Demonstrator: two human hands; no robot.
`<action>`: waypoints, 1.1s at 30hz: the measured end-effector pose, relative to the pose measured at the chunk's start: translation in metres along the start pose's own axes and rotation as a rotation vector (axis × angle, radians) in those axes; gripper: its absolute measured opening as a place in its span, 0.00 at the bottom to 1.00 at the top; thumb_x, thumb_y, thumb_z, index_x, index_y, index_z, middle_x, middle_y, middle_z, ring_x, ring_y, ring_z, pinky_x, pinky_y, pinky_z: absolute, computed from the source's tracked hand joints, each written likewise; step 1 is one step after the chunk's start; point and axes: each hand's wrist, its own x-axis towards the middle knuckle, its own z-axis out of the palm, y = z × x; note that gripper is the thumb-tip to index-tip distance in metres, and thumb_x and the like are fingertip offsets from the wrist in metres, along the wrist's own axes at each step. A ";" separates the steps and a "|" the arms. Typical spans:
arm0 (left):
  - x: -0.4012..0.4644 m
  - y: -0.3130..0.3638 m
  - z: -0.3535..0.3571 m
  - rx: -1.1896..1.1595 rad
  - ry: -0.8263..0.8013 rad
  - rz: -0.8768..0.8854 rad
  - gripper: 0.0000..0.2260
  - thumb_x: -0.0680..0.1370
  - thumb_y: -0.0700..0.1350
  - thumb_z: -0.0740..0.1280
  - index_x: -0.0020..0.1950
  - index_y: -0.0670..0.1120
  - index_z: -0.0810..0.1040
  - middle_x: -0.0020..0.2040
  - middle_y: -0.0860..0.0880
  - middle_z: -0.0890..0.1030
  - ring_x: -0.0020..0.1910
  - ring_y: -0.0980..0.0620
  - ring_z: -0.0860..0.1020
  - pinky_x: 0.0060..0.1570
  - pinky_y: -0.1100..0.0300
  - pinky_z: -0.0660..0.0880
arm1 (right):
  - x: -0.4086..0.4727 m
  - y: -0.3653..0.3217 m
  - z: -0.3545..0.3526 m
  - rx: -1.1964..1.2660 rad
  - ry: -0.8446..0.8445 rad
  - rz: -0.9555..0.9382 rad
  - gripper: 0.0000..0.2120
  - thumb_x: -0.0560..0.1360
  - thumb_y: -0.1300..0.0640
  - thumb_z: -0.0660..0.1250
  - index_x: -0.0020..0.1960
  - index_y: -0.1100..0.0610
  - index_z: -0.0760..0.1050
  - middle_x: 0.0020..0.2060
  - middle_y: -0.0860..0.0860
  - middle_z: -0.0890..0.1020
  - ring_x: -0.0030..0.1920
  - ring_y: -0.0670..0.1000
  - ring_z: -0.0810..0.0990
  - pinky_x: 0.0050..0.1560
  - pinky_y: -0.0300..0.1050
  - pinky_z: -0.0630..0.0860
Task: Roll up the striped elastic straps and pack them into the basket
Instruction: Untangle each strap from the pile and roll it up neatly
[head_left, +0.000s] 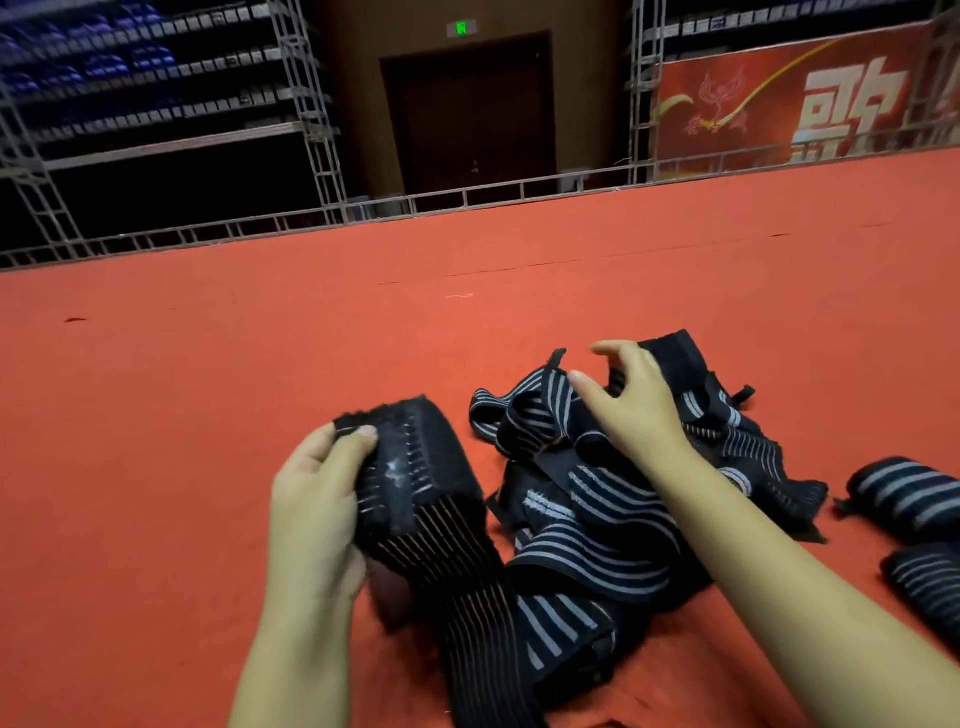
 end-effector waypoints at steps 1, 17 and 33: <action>-0.006 0.004 0.005 0.007 -0.060 -0.015 0.09 0.78 0.35 0.63 0.42 0.43 0.79 0.30 0.51 0.81 0.26 0.56 0.77 0.27 0.67 0.73 | -0.012 -0.020 -0.003 0.115 -0.072 -0.034 0.12 0.76 0.53 0.69 0.58 0.53 0.76 0.55 0.47 0.79 0.56 0.44 0.77 0.60 0.41 0.72; -0.053 0.024 0.041 0.007 -0.383 -0.142 0.10 0.68 0.47 0.66 0.42 0.41 0.80 0.33 0.46 0.80 0.30 0.52 0.77 0.29 0.63 0.74 | -0.106 -0.078 -0.037 0.108 -0.171 -0.408 0.16 0.68 0.44 0.72 0.53 0.47 0.80 0.54 0.42 0.79 0.60 0.38 0.74 0.60 0.27 0.66; -0.047 0.004 0.058 0.036 -0.299 -0.110 0.13 0.81 0.38 0.60 0.44 0.41 0.83 0.38 0.47 0.85 0.37 0.55 0.82 0.36 0.66 0.77 | -0.109 -0.051 -0.057 0.311 -0.031 -0.285 0.02 0.67 0.51 0.71 0.39 0.46 0.81 0.49 0.41 0.82 0.53 0.42 0.79 0.50 0.29 0.70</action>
